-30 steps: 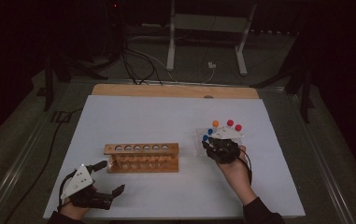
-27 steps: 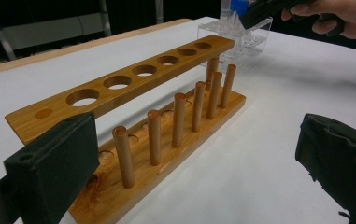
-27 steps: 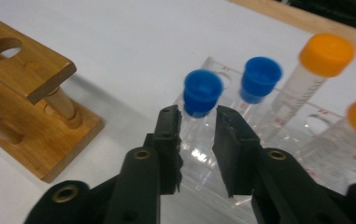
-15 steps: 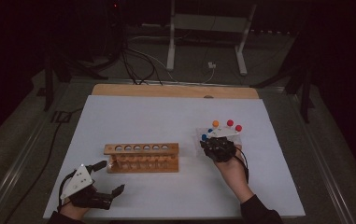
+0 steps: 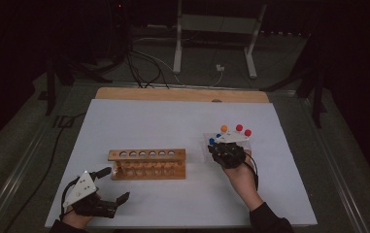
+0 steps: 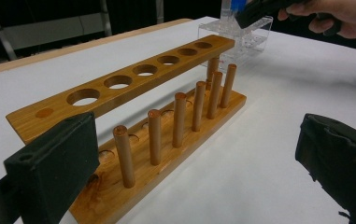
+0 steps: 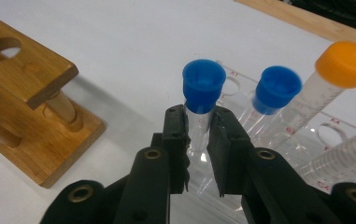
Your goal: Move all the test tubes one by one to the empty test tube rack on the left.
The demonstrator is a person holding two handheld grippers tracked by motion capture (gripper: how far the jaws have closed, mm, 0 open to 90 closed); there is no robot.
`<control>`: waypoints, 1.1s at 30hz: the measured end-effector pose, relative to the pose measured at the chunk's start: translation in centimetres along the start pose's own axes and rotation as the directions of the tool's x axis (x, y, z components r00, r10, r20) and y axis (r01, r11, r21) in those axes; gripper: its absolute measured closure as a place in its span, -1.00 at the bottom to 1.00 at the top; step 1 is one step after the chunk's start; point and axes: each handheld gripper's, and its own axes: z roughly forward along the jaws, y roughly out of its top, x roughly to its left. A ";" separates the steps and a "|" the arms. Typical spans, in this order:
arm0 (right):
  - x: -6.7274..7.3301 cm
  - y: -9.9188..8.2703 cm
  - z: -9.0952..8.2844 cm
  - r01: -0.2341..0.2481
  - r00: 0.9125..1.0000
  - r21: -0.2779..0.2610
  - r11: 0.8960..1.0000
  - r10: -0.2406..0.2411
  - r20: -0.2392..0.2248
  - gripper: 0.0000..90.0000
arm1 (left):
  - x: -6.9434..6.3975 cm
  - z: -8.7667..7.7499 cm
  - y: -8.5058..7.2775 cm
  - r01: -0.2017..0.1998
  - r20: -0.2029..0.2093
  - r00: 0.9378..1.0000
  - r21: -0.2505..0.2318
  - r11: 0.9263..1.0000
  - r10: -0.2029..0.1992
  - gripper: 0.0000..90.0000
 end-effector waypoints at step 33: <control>1.1 2.2 -6.3 0.040 0.999 -0.167 0.985 -0.043 -0.009 0.72 | -1.1 0.1 1.8 -0.010 0.044 0.999 0.010 1.000 0.009 -0.99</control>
